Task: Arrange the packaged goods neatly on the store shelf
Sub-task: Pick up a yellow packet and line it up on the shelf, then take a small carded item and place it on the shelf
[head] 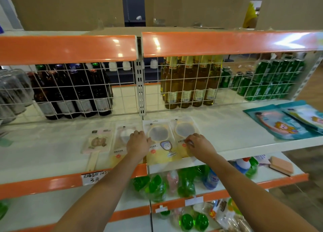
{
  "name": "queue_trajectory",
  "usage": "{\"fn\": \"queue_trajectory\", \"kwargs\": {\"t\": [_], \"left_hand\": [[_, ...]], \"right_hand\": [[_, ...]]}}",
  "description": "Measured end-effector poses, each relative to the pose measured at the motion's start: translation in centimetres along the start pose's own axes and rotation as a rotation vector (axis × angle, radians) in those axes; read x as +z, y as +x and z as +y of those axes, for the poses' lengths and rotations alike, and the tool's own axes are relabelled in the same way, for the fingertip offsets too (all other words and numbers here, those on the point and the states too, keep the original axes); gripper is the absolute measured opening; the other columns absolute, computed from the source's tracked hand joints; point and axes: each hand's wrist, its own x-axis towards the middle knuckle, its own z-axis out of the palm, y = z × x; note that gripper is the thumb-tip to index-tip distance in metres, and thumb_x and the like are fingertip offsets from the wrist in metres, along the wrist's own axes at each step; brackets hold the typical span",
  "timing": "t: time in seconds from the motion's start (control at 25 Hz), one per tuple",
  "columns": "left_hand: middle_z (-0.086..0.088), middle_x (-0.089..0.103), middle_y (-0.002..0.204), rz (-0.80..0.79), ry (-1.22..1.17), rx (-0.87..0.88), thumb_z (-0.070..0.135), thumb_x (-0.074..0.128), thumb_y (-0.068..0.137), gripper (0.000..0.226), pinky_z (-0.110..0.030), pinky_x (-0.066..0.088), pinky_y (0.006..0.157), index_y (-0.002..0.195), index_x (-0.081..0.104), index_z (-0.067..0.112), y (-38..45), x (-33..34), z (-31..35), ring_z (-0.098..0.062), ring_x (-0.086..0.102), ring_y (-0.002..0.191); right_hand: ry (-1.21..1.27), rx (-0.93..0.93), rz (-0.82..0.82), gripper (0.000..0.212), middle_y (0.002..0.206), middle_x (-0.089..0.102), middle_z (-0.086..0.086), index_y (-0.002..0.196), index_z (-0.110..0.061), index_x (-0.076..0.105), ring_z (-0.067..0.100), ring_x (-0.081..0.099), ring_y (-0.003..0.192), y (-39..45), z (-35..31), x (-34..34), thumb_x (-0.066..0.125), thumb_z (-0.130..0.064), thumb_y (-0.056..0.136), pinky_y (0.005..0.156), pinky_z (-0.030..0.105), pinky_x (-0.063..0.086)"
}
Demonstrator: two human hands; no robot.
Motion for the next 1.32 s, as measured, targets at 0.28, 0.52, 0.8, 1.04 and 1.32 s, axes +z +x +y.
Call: {"fn": "queue_trajectory", "kwargs": {"t": [0.28, 0.52, 0.8, 1.04, 1.32], "left_hand": [[-0.012, 0.045, 0.131, -0.008, 0.035, 0.096, 0.035, 0.040, 0.098, 0.042, -0.037, 0.036, 0.102, 0.131, 0.045, 0.009, -3.7, -1.1, -0.9, -0.028, 0.040, 0.122], [-0.009, 0.047, 0.132, 0.075, 0.057, 0.064, 0.036, 0.044, 0.096, 0.043, -0.036, 0.037, 0.099, 0.133, 0.046, 0.015, -9.7, -2.1, -2.3, -0.027, 0.040, 0.123], [-0.006, 0.045, 0.134, 0.061, 0.137, -0.109, 0.037, 0.040, 0.097, 0.040, -0.038, 0.037, 0.098, 0.130, 0.047, 0.016, -17.5, -3.4, -5.9, -0.026, 0.040, 0.125], [-0.006, 0.042, 0.140, 0.045, 0.172, -0.262, 0.039, 0.043, 0.096, 0.045, -0.037, 0.035, 0.101, 0.136, 0.044, 0.018, -23.2, -4.3, -10.7, -0.024, 0.039, 0.129], [-0.006, 0.044, 0.139, 0.054, 0.089, -0.423, 0.041, 0.044, 0.095, 0.046, -0.039, 0.035, 0.106, 0.135, 0.044, 0.019, -26.9, -7.2, -17.6, -0.025, 0.037, 0.129]], "right_hand": [[-0.184, 0.044, -0.081, 0.031, 0.121, 0.053, 0.012, 0.121, -0.007, 0.050, 0.031, 0.050, 0.112, -0.4, -2.1, -0.4, 0.036, -0.023, 0.098, 0.093, 0.039, 0.044], [-0.234, -0.084, -0.048, 0.034, 0.130, 0.049, 0.012, 0.128, -0.010, 0.046, 0.030, 0.046, 0.120, -3.0, -6.2, 0.2, 0.039, -0.017, 0.096, 0.093, 0.037, 0.041], [-0.188, -0.356, 0.002, 0.035, 0.132, 0.049, 0.007, 0.130, -0.015, 0.047, 0.026, 0.043, 0.123, -7.9, -11.9, 2.5, 0.040, -0.020, 0.096, 0.094, 0.036, 0.040], [-0.178, -0.567, -0.054, 0.035, 0.134, 0.050, 0.006, 0.130, -0.016, 0.049, 0.025, 0.042, 0.124, -11.1, -16.5, 5.5, 0.035, -0.024, 0.099, 0.099, 0.036, 0.035], [-0.069, -0.667, -0.131, 0.035, 0.134, 0.051, 0.004, 0.130, -0.019, 0.049, 0.024, 0.043, 0.124, -11.8, -23.7, 7.3, 0.038, -0.026, 0.097, 0.098, 0.032, 0.039]]}}
